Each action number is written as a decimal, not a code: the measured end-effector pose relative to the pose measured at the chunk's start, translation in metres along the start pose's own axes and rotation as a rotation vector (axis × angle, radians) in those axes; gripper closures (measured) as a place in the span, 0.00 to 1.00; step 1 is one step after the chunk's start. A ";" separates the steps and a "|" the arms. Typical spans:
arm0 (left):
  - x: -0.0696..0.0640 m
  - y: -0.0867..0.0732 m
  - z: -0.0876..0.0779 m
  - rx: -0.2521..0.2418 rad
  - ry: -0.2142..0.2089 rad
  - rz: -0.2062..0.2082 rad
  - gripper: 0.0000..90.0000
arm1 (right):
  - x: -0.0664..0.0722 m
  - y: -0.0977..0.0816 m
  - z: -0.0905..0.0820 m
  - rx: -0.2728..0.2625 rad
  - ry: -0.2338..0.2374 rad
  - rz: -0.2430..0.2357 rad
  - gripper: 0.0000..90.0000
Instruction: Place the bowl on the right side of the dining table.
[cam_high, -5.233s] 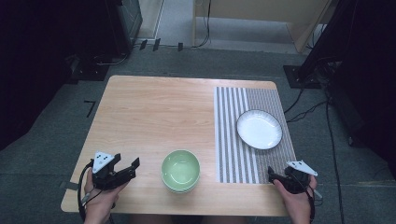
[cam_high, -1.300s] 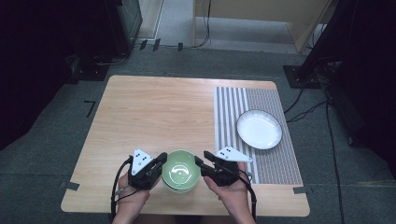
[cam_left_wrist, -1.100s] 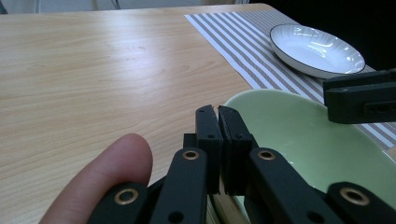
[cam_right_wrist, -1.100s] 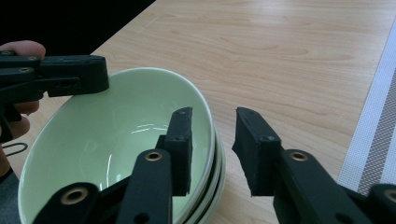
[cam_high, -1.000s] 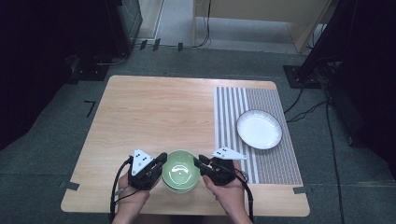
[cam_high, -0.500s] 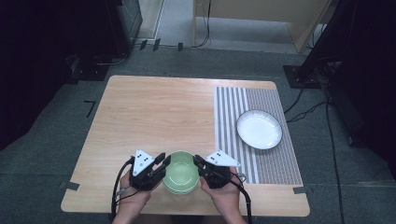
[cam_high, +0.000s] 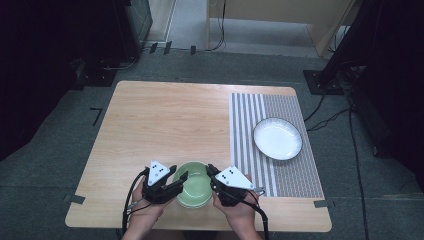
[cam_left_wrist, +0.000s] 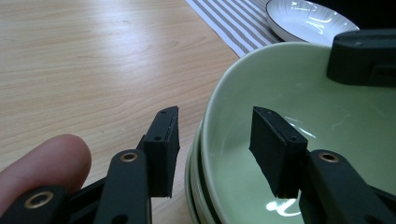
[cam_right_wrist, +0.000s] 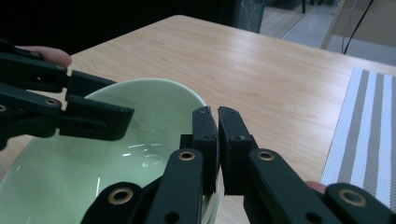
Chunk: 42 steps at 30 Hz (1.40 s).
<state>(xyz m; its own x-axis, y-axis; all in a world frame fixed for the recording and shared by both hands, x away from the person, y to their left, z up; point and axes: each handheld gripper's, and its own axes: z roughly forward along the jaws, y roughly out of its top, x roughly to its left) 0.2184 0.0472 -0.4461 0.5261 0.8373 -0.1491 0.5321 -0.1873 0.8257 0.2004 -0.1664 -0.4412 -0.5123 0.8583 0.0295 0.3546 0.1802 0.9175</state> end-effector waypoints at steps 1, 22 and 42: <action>0.000 0.000 0.000 0.000 0.000 0.000 0.58 | 0.000 0.000 0.000 0.000 0.000 0.000 0.97; -0.002 0.003 -0.008 -0.051 0.032 0.036 0.95 | -0.017 -0.001 0.006 0.062 0.101 0.111 0.79; -0.007 0.004 -0.016 -0.126 0.044 0.085 0.94 | -0.016 -0.010 0.011 0.067 0.101 0.108 0.96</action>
<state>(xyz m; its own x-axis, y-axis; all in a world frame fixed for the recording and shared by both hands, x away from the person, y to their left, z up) 0.2066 0.0490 -0.4334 0.5346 0.8434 -0.0537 0.3982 -0.1953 0.8963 0.2136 -0.1770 -0.4548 -0.5434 0.8223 0.1690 0.4612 0.1242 0.8785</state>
